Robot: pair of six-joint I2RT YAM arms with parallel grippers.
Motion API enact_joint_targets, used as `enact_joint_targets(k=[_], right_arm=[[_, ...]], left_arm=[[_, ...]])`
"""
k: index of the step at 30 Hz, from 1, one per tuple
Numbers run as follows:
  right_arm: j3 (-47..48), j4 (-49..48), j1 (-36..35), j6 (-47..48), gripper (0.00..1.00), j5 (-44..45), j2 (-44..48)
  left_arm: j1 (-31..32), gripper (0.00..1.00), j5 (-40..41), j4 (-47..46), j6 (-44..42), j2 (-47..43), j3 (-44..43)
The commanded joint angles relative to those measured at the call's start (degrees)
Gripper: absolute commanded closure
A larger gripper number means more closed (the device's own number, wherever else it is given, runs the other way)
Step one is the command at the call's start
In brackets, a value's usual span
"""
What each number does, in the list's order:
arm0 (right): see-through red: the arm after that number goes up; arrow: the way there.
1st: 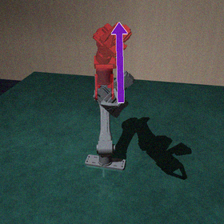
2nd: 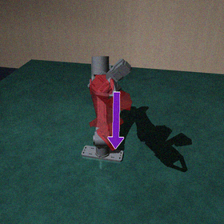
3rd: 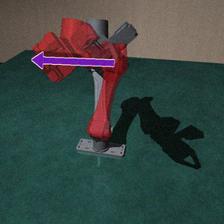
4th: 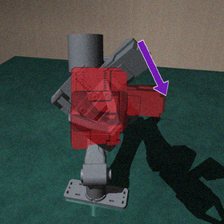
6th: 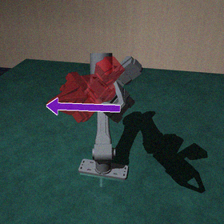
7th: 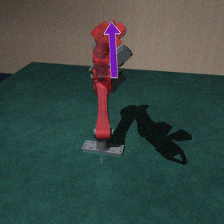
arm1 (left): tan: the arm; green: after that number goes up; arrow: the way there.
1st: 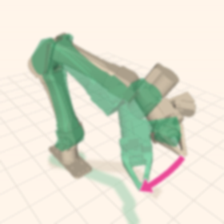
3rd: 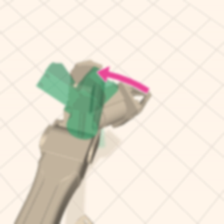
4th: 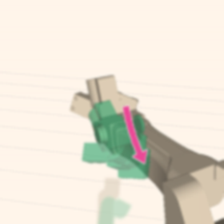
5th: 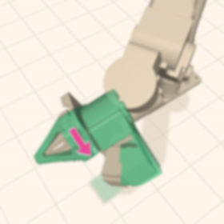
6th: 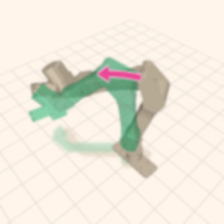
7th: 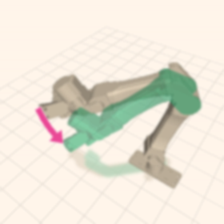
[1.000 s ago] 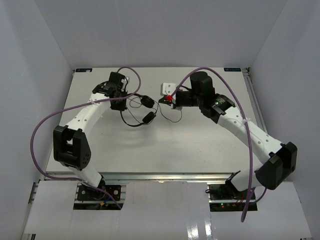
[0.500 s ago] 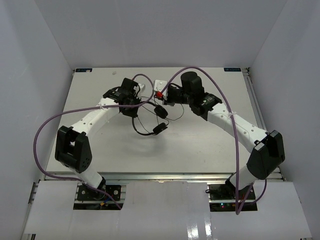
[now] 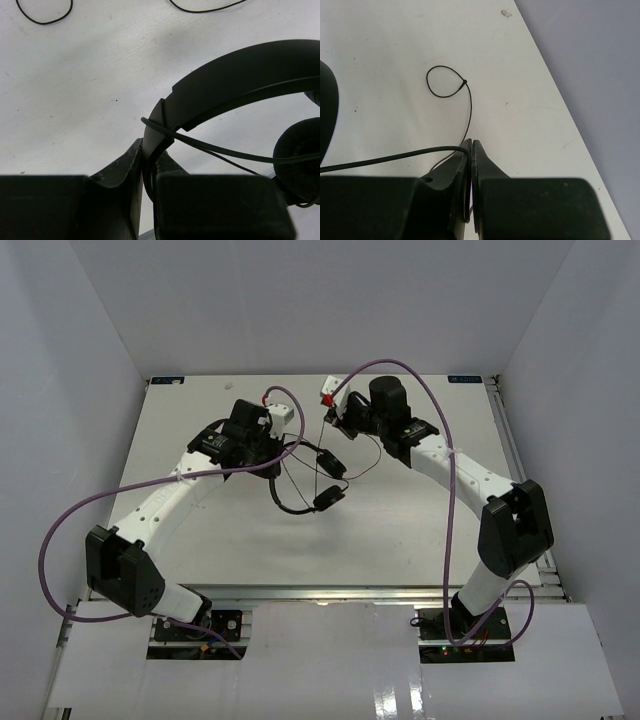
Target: Wrap the headphones
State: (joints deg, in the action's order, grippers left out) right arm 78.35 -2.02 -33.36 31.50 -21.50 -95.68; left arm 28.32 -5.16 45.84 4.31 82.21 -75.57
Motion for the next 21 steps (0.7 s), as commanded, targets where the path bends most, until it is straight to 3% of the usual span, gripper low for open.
enact_joint_targets(k=[1,7,11,13,21], right_arm=[[2.78,-3.59,1.56,-5.98,0.92,-4.78,-1.63],[0.93,-4.4,3.63,-13.66,0.92,-22.66,-5.0],[-2.13,-11.41,3.91,-24.33,0.91,-35.16,-7.87],[-4.46,-22.71,3.73,-32.49,0.9,-40.69,-8.96],[-8.75,-61.89,1.1,-69.85,0.84,-47.27,-18.44]], left_arm=[[0.84,1.0,-4.68,-0.22,-0.13,-3.83,-1.03],[0.94,1.0,-7.03,-0.22,1.97,-4.72,-4.32],[0.94,1.0,-7.58,0.03,4.66,-4.26,-8.9],[0.87,1.0,-7.33,0.47,6.04,-3.66,-12.17],[0.94,1.0,-5.3,5.72,11.2,-1.12,-23.13]])
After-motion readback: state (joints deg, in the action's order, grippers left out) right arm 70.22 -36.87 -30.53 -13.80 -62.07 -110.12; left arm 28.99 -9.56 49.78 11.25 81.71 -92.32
